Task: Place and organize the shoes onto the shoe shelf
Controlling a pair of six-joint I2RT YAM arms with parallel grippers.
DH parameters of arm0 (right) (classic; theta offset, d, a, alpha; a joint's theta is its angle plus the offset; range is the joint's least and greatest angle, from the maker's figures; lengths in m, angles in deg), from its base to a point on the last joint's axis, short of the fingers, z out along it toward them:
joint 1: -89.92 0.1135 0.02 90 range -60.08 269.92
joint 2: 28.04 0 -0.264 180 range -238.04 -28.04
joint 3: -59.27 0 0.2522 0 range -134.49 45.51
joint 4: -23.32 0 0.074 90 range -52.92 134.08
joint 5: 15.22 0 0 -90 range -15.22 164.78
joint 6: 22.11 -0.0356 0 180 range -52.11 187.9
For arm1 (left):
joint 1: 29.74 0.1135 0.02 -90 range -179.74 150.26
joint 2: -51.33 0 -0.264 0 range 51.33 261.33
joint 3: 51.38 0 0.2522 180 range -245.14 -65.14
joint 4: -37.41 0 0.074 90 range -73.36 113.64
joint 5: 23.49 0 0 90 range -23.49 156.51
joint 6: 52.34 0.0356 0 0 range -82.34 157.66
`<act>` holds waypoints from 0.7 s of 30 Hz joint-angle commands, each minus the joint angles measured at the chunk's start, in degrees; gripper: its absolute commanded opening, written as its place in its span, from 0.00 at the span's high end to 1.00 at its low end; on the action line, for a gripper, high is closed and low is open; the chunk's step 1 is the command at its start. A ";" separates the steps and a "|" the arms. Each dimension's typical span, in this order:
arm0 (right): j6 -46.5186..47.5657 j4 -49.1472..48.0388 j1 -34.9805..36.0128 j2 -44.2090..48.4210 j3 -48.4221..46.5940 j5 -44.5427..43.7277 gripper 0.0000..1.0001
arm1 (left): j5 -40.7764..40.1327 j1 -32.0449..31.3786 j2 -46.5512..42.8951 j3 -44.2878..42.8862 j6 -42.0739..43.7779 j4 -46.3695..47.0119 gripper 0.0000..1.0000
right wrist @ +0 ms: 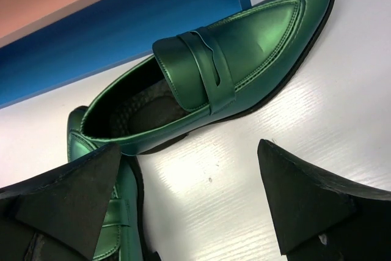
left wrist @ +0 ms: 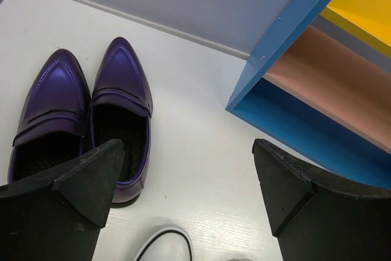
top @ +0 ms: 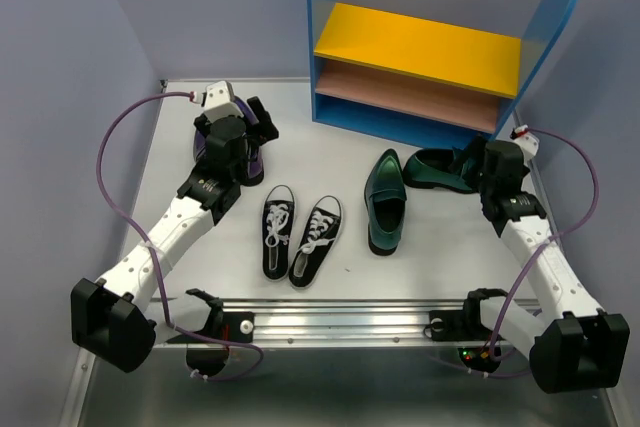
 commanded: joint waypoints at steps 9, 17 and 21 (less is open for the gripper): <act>-1.36 -0.91 0.25 0.97 1.47 -0.49 0.00 | 3.07 -0.17 0.73 -1.57 2.27 1.92 0.01; -5.41 3.30 0.25 -5.44 -1.60 -3.37 0.00 | 3.52 -0.17 1.70 -2.19 2.36 0.86 0.01; -7.87 5.15 0.25 -7.99 -3.45 -4.97 0.00 | 3.60 -0.17 1.87 -2.02 2.19 0.86 0.01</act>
